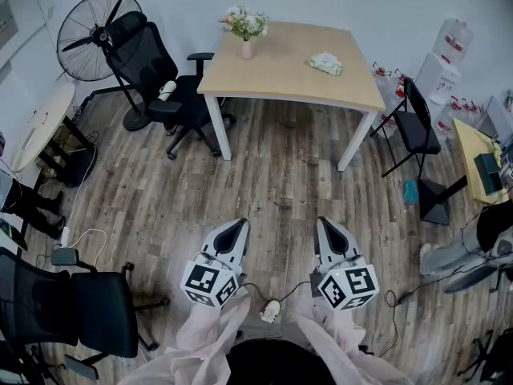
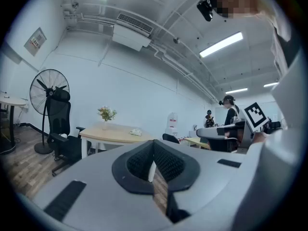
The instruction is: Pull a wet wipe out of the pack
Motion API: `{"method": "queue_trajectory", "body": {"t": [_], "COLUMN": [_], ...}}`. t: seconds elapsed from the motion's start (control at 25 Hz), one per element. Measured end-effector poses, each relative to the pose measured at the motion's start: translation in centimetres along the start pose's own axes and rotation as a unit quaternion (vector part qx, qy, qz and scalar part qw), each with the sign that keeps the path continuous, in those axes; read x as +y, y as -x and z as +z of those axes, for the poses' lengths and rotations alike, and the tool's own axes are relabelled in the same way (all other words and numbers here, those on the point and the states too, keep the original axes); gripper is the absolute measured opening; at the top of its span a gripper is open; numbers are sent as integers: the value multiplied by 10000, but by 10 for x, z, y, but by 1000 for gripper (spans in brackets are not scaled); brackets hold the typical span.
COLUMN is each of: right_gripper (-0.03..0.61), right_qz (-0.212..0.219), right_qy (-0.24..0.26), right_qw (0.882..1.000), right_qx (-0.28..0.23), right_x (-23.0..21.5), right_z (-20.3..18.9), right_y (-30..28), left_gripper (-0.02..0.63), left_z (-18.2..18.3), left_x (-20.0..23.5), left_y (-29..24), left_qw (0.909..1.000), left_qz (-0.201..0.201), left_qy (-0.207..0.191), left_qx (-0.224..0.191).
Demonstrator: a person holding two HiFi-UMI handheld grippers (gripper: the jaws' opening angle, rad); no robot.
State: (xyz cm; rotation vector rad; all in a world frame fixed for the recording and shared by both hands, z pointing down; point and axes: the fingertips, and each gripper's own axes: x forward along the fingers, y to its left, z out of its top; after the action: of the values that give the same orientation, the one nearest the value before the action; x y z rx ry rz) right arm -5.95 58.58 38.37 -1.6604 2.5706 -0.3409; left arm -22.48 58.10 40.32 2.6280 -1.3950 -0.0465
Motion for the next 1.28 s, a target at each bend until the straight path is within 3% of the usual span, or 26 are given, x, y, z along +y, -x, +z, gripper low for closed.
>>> {"method": "queue_trajectory", "body": {"t": [0.32, 0.84, 1.28], "right_gripper": [8, 11, 11], "right_qz": [216, -77, -337], "right_qy": [133, -21, -20], "right_qw": [9997, 10000, 9994], "right_qx": [-23, -56, 16], "right_x": [20, 6, -16], "right_z": [6, 1, 0], "right_y": [19, 44, 29], "left_gripper": [9, 9, 9], "left_z": [2, -8, -7], "left_x": [-10, -25, -10], "left_y": [17, 29, 6], "left_qw": [9999, 9996, 9993], "left_qz": [153, 204, 321], "left_qy": [49, 184, 152], "left_qx": [9, 49, 121]}}
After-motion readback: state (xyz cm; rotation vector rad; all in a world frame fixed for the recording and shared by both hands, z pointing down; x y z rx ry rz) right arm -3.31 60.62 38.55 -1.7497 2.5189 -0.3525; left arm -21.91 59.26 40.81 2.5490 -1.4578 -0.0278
